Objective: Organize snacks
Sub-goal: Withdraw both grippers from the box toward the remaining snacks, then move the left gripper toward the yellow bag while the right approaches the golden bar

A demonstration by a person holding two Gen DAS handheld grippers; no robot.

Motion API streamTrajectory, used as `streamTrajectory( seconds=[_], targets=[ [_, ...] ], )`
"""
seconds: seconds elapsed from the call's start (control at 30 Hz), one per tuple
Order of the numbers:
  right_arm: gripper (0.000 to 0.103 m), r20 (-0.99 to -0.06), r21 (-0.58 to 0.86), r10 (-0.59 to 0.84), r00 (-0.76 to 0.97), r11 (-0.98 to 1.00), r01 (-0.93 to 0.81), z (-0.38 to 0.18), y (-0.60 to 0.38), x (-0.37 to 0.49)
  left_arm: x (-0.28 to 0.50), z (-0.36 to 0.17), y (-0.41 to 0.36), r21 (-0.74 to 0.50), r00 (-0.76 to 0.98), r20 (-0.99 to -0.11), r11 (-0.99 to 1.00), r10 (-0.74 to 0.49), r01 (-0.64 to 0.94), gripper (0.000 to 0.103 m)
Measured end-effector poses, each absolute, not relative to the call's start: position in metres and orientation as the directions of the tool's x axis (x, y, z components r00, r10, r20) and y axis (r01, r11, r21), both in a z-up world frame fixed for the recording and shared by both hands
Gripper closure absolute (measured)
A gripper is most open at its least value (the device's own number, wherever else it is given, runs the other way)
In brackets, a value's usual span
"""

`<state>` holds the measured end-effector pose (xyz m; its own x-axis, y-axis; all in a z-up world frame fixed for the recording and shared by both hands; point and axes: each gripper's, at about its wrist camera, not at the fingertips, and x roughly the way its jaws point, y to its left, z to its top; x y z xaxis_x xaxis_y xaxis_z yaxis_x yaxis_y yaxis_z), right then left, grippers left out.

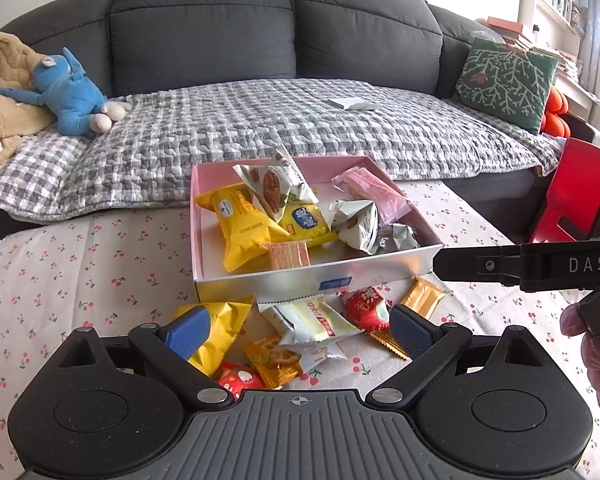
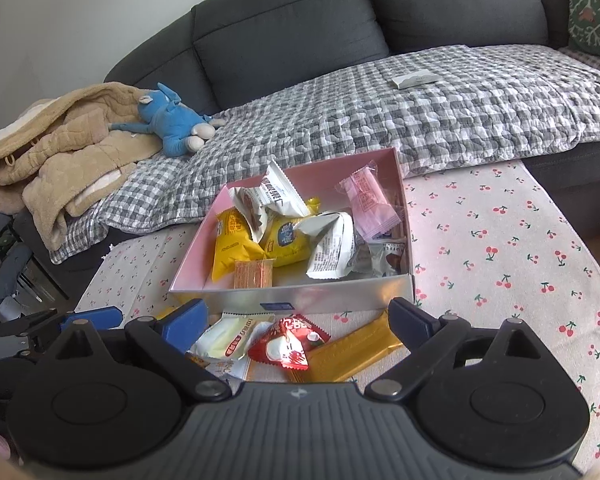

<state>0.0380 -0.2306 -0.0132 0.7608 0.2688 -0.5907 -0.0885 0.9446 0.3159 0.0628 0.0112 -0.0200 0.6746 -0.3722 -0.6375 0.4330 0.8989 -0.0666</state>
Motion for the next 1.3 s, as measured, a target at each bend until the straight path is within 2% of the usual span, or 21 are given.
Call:
streamTrajectory(
  seconds=[0.37,0.57,1.03,1.3],
  targets=[
    [0.003,-0.610,0.224,0.249,0.752,0.965,-0.137,-0.021,-0.211,0.022,0.047,-0.030,0.034,-0.093,0.715,-0.601,0.920,-0.357,0.382,0.005],
    [0.001,-0.615,0.196,0.227,0.756,0.972,-0.132,-0.026,-0.208,0.016,0.046,-0.037,0.042,-0.119,0.700,-0.624,0.928,-0.346,0.353,0.005],
    [0.000,-0.630,0.104,0.156,0.761,0.988,-0.116,-0.050,-0.210,0.001,0.035,-0.061,0.053,-0.042,0.701,-0.658,0.943,-0.274,0.329,0.005],
    [0.000,-0.617,0.049,0.168,0.769,0.983,-0.176,-0.056,-0.199,0.001,0.031,-0.066,0.052,0.005,0.700,-0.652,0.922,-0.290,0.387,0.005]
  ],
)
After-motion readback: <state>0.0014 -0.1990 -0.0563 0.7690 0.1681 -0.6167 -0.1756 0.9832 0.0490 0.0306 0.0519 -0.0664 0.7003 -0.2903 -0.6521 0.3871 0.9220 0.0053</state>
